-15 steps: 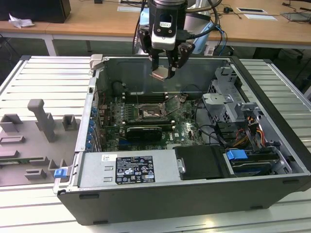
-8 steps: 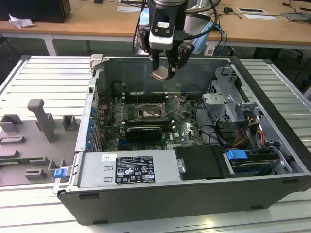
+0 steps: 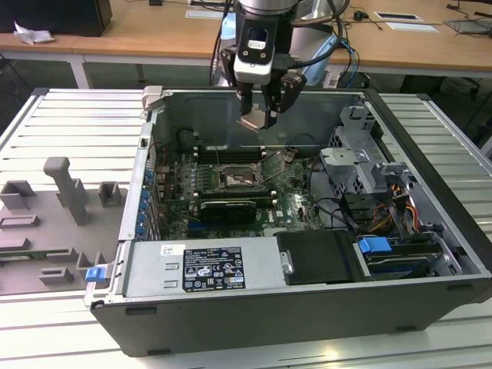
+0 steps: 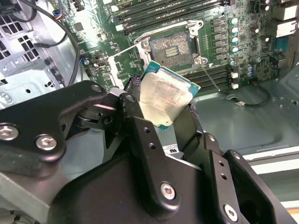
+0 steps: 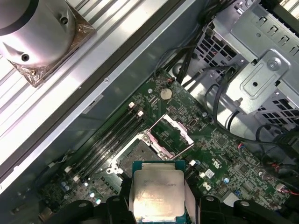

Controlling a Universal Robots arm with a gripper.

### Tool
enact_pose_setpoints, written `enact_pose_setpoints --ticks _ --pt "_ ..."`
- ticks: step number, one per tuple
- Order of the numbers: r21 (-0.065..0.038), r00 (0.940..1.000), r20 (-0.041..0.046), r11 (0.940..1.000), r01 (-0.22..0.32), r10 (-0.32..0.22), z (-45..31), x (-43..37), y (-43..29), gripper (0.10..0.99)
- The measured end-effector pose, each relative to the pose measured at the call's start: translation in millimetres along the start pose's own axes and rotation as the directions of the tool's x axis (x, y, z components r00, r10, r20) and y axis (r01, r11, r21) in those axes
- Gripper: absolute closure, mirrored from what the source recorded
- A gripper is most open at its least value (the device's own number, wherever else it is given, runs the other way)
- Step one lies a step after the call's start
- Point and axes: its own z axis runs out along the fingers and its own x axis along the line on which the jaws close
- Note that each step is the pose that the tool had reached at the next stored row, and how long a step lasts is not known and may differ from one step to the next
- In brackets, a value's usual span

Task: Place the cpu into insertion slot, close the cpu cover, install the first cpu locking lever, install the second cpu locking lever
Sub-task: 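Place the cpu into insertion slot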

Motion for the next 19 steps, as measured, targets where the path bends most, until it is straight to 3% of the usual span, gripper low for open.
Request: enact_pose_setpoints --ticks 19 --pt "0.000 0.9999 0.0015 0.9999 -0.016 0.016 8.9 -0.2 -0.8 0.561"
